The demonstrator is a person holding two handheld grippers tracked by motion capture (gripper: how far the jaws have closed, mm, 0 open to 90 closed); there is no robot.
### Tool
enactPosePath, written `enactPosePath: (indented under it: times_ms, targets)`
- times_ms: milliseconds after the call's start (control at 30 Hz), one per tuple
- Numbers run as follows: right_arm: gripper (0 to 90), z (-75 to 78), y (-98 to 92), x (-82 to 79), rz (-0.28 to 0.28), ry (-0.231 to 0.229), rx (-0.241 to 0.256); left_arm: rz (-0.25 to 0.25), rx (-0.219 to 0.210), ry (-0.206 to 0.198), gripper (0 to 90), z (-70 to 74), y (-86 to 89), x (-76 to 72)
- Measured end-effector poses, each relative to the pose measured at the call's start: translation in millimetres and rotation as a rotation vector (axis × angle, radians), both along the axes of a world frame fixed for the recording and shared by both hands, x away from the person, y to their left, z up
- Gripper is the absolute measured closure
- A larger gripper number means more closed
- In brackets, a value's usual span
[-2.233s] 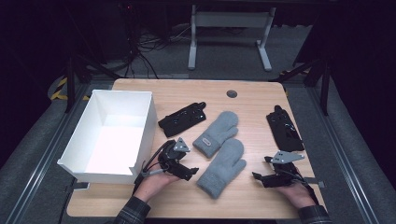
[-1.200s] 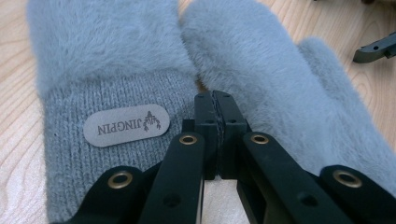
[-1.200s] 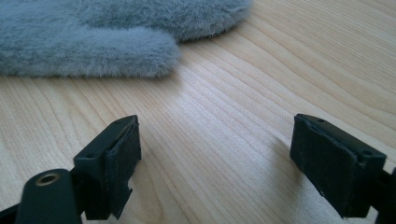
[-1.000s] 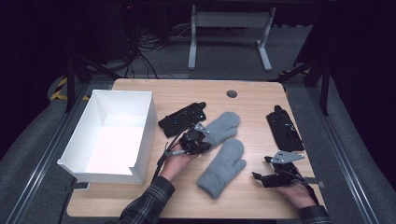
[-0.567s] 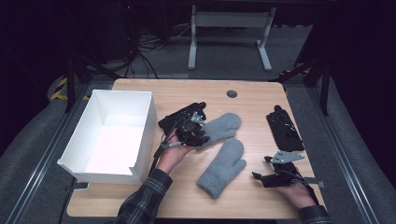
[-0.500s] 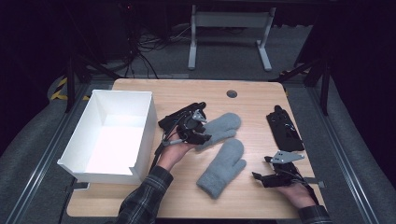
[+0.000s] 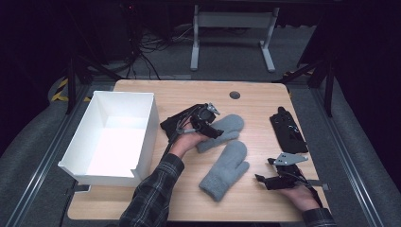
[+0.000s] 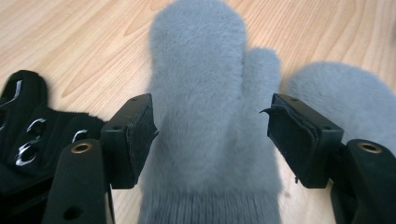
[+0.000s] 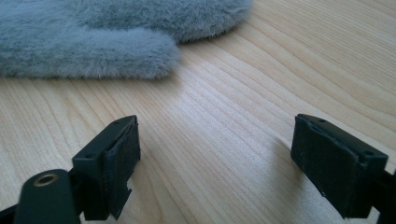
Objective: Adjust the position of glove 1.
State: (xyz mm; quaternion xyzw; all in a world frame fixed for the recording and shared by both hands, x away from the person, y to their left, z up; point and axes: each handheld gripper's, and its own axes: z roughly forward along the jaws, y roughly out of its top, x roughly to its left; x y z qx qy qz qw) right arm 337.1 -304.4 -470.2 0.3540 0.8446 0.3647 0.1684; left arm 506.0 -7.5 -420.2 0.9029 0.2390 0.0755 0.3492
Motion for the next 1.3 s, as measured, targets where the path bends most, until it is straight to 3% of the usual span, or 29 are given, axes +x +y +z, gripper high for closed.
enactPosePath:
  times_ms: [200, 267, 367, 600, 767, 900, 1000, 1133, 1300]
  targets:
    - [16.0, 0.1, 0.0, 0.0, -0.001, 0.000, -0.002, -0.001, 0.031, 0.027, 36.3, -15.0, -6.7, 7.6]
    - [15.9, 0.1, 0.0, 0.0, -0.001, 0.000, -0.002, 0.006, 0.026, 0.039, 40.6, -20.0, -7.2, 8.9]
    - [15.9, 0.0, 0.0, 0.1, 0.000, 0.000, 0.000, 0.008, 0.024, 0.058, 53.8, -24.2, -6.4, 10.4]
    - [15.9, 0.1, 0.1, -0.1, -0.001, 0.002, -0.002, 0.004, 0.033, 0.060, 76.4, -20.9, -6.4, 9.0]
    - [16.6, 0.1, 0.2, -0.2, -0.002, 0.002, 0.000, 0.024, -0.015, 0.084, 79.1, -13.7, -3.6, 6.8]
    - [40.6, 7.9, 3.5, -2.8, 0.021, 0.021, 0.003, 0.028, -0.034, 0.098, 79.2, -3.6, 1.1, 2.1]
    - [64.9, 18.4, 11.5, -8.7, 0.082, 0.005, 0.034, 0.032, -0.047, 0.110, 79.3, 4.8, 4.6, -2.2]
    - [88.1, 20.4, 26.9, -13.3, 0.189, 0.036, 0.055, 0.031, -0.051, 0.112, 79.3, 13.1, 7.5, -8.7]
    - [90.0, 14.9, 47.8, -13.1, 0.299, 0.094, 0.064, 0.034, -0.072, 0.126, 79.3, 21.6, 13.1, -17.0]
